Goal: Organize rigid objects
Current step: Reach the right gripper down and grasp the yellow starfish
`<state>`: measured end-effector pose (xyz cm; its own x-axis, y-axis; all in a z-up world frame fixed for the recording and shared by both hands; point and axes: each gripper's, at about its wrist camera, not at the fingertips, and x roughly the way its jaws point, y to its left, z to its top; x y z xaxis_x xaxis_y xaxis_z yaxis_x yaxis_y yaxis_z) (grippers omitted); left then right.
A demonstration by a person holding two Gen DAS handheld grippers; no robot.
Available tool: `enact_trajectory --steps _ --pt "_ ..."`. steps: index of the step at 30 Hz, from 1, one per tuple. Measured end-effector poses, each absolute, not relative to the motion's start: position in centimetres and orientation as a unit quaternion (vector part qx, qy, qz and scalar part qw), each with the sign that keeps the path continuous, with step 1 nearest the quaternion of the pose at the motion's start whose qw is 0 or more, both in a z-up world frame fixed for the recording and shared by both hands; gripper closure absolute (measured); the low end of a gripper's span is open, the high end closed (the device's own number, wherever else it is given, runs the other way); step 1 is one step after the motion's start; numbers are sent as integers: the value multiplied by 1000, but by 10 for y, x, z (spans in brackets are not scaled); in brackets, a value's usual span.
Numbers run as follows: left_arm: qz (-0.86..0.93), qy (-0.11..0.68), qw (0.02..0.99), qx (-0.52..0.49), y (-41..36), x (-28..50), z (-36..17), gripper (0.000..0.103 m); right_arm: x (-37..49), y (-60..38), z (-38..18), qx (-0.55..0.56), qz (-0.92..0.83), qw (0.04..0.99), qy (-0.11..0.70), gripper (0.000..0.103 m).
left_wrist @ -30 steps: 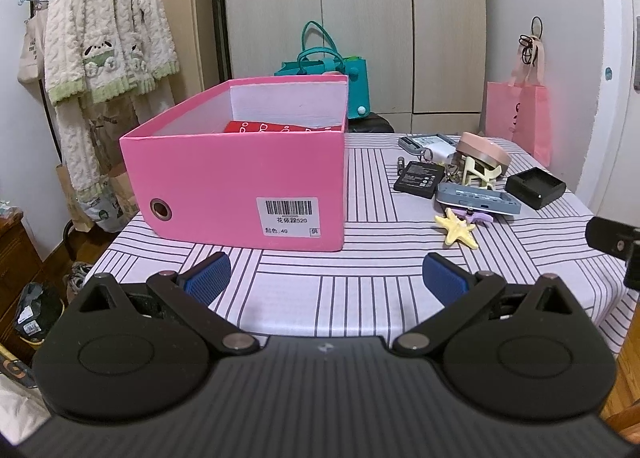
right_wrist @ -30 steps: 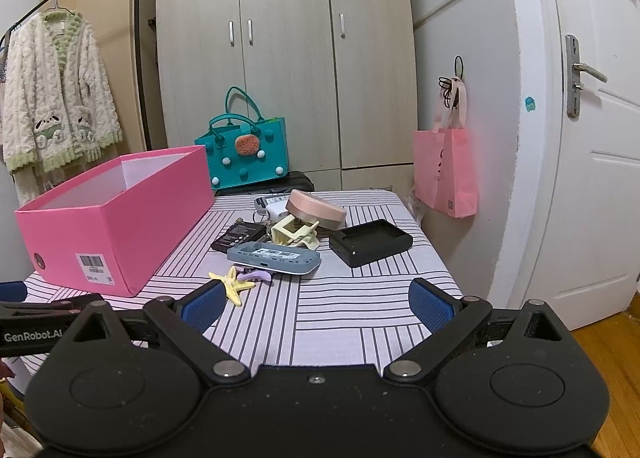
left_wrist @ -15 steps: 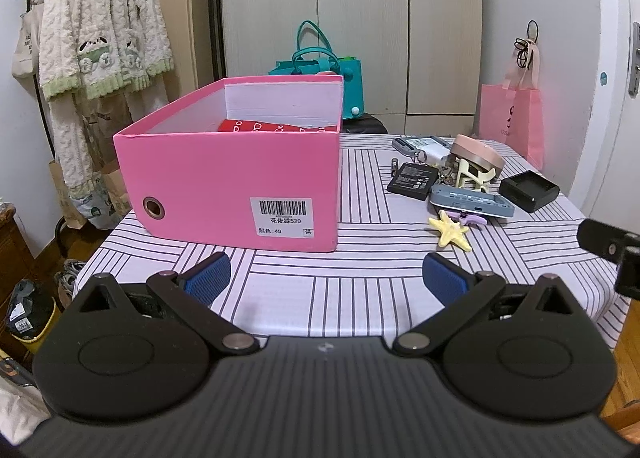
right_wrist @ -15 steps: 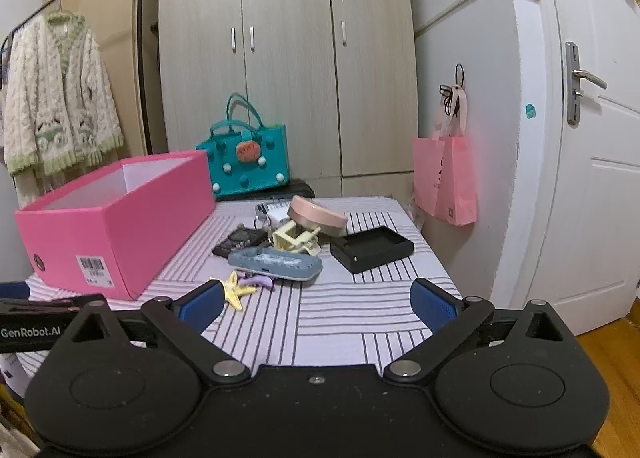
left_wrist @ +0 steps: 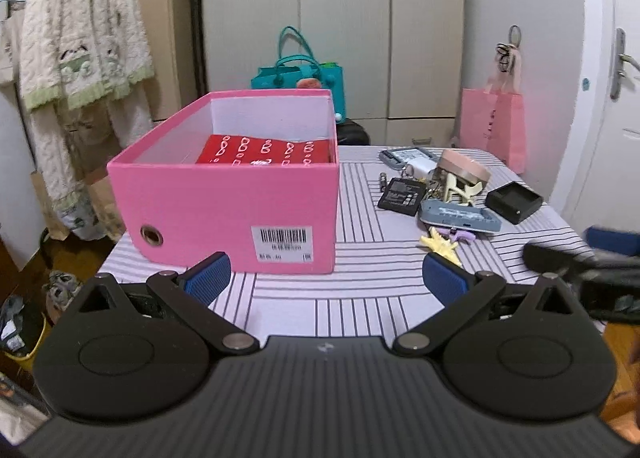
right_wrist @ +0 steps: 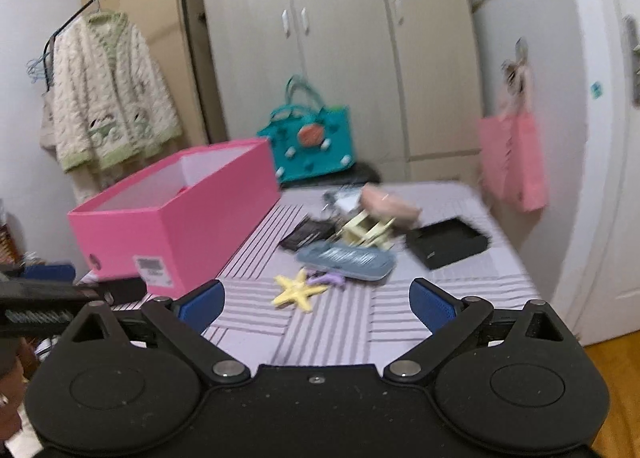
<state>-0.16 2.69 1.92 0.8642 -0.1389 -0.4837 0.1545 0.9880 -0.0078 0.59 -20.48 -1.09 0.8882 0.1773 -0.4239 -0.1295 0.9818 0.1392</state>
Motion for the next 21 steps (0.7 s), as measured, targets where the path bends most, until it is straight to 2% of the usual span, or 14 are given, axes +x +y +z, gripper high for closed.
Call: enact_trajectory --steps 5,11,19,21 --pt "-94 257 962 18 51 10 39 2 37 -186 -30 59 113 952 278 12" --pt "-85 259 959 72 76 33 65 2 72 -177 -47 65 123 939 314 27" --pt "-78 283 950 104 114 82 95 2 102 -172 -51 53 115 934 334 28" --pt "-72 287 950 101 124 93 102 7 110 -168 -53 46 115 933 339 28"
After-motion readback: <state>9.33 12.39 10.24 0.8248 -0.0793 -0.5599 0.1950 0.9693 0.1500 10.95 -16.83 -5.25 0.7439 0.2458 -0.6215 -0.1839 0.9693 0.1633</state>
